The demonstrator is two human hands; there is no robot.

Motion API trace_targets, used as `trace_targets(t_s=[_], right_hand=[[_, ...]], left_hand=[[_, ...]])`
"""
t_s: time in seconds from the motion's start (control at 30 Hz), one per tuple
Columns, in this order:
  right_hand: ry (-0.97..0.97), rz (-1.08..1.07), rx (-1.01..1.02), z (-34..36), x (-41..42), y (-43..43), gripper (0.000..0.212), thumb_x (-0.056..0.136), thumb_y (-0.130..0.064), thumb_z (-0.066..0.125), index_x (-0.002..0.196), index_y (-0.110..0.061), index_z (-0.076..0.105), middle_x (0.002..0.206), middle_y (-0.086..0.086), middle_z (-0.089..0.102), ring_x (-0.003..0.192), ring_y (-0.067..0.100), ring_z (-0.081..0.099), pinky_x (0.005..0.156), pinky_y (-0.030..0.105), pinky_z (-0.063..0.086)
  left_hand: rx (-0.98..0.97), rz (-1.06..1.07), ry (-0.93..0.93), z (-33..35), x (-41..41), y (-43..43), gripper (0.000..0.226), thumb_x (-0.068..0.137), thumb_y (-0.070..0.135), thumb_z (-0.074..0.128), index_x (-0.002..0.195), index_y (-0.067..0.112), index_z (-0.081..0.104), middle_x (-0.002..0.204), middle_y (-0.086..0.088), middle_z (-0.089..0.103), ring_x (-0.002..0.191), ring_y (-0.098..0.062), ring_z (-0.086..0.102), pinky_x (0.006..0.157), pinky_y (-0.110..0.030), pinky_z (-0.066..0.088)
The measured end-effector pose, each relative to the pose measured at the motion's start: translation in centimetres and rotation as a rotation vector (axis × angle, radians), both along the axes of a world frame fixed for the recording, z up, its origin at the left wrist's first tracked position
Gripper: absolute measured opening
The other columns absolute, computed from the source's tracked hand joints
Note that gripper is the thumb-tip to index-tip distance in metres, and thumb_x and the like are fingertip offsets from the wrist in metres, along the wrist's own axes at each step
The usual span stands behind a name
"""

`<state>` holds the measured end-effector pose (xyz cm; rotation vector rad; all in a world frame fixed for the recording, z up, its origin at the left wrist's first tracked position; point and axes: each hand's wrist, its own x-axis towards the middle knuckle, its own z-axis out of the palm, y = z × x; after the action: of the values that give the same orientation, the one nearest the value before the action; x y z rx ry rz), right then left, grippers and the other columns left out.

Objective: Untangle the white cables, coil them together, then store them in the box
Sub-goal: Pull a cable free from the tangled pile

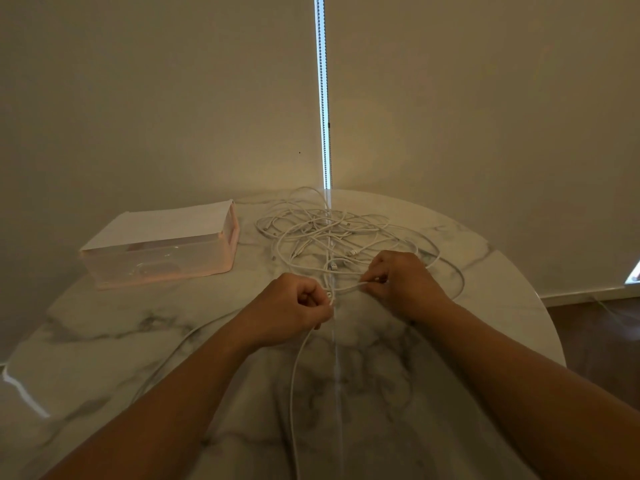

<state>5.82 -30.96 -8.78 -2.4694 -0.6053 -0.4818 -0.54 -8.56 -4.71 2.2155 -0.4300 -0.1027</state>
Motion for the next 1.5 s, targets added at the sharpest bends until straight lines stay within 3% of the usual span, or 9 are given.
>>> trace_targets(t_s=[0.13, 0.37, 0.53, 0.63, 0.8, 1.07, 1.2, 1.33, 1.5], right_hand=[[-0.005, -0.024, -0.140, 0.7, 0.2, 0.5, 0.012, 0.087, -0.026, 0.069, 0.092, -0.023, 0.079, 0.090, 0.004, 0.066, 0.089, 0.027, 0.062, 0.075, 0.042, 0.051], [0.010, -0.063, -0.200, 0.8, 0.1, 0.9, 0.017, 0.089, -0.026, 0.064, 0.099, -0.025, 0.078, 0.096, 0.004, 0.067, 0.094, 0.027, 0.060, 0.077, 0.039, 0.050], [0.088, -0.047, -0.287, 1.3, 0.0, 0.4, 0.015, 0.084, -0.027, 0.069, 0.096, -0.030, 0.077, 0.110, 0.001, 0.062, 0.107, 0.026, 0.056, 0.086, 0.039, 0.048], [0.088, 0.036, -0.229, 1.3, -1.6, -0.4, 0.028, 0.076, -0.043, 0.063, 0.103, -0.042, 0.072, 0.128, -0.008, 0.052, 0.117, 0.020, 0.043, 0.095, 0.042, 0.041], [0.045, 0.129, -0.205, 1.8, -3.2, 0.5, 0.038, 0.076, -0.066, 0.055, 0.099, -0.042, 0.072, 0.115, -0.017, 0.052, 0.104, 0.008, 0.038, 0.088, 0.033, 0.037], [0.034, 0.211, 0.075, 1.2, -3.2, 2.7, 0.005, 0.080, -0.024, 0.078, 0.080, -0.020, 0.077, 0.069, -0.013, 0.065, 0.067, -0.007, 0.055, 0.063, 0.006, 0.037], [0.037, 0.151, 0.137, 1.2, -2.7, 2.4, 0.010, 0.082, -0.015, 0.075, 0.072, -0.015, 0.072, 0.057, -0.020, 0.053, 0.060, -0.002, 0.055, 0.059, 0.009, 0.037], [0.130, 0.166, 0.139, 1.3, -2.5, 1.9, 0.007, 0.086, -0.009, 0.068, 0.079, -0.012, 0.071, 0.064, -0.015, 0.064, 0.064, 0.002, 0.061, 0.063, 0.011, 0.043], [0.194, 0.199, 0.218, 2.1, -2.2, 0.0, 0.008, 0.085, -0.001, 0.069, 0.082, -0.007, 0.074, 0.069, -0.005, 0.071, 0.066, 0.011, 0.067, 0.066, 0.027, 0.053]], left_hand=[[-0.102, -0.120, -0.013, 0.5, -0.6, 0.0, 0.012, 0.086, 0.010, 0.070, 0.075, 0.012, 0.067, 0.062, 0.000, 0.065, 0.059, -0.009, 0.059, 0.062, -0.025, 0.048], [-0.133, -0.380, 0.024, 1.5, -1.6, -0.1, 0.011, 0.089, 0.004, 0.067, 0.081, 0.011, 0.064, 0.070, 0.007, 0.064, 0.067, -0.006, 0.060, 0.068, -0.020, 0.049], [-0.320, -0.181, 0.031, 1.6, -0.9, 0.7, 0.010, 0.089, 0.008, 0.065, 0.084, -0.001, 0.067, 0.064, -0.002, 0.061, 0.055, -0.008, 0.049, 0.053, -0.019, 0.039], [-0.374, -0.047, 0.038, 1.1, -0.3, 1.0, 0.014, 0.088, 0.013, 0.067, 0.086, 0.000, 0.071, 0.064, -0.008, 0.060, 0.053, -0.013, 0.043, 0.050, -0.023, 0.035], [-0.410, 0.042, 0.072, 0.7, 0.3, 0.6, 0.015, 0.091, 0.010, 0.064, 0.090, -0.003, 0.072, 0.060, -0.003, 0.059, 0.051, -0.012, 0.042, 0.049, -0.022, 0.035], [-0.391, -0.018, 0.047, 0.4, 0.2, 0.4, 0.016, 0.093, 0.014, 0.062, 0.091, 0.004, 0.074, 0.065, -0.007, 0.059, 0.053, -0.015, 0.043, 0.049, -0.023, 0.038], [-0.377, 0.017, 0.021, 0.1, 0.4, 0.4, 0.027, 0.098, 0.020, 0.053, 0.091, 0.005, 0.074, 0.069, -0.006, 0.066, 0.058, -0.019, 0.049, 0.050, -0.022, 0.040], [-0.126, 0.140, -0.141, -1.3, 1.4, 0.5, 0.013, 0.091, 0.022, 0.066, 0.083, 0.018, 0.075, 0.072, 0.003, 0.071, 0.061, -0.010, 0.059, 0.060, -0.025, 0.050], [0.139, 0.149, -0.163, -2.2, 2.2, 0.2, 0.001, 0.083, 0.025, 0.073, 0.083, 0.024, 0.074, 0.073, 0.012, 0.068, 0.067, 0.004, 0.061, 0.060, -0.007, 0.043]])
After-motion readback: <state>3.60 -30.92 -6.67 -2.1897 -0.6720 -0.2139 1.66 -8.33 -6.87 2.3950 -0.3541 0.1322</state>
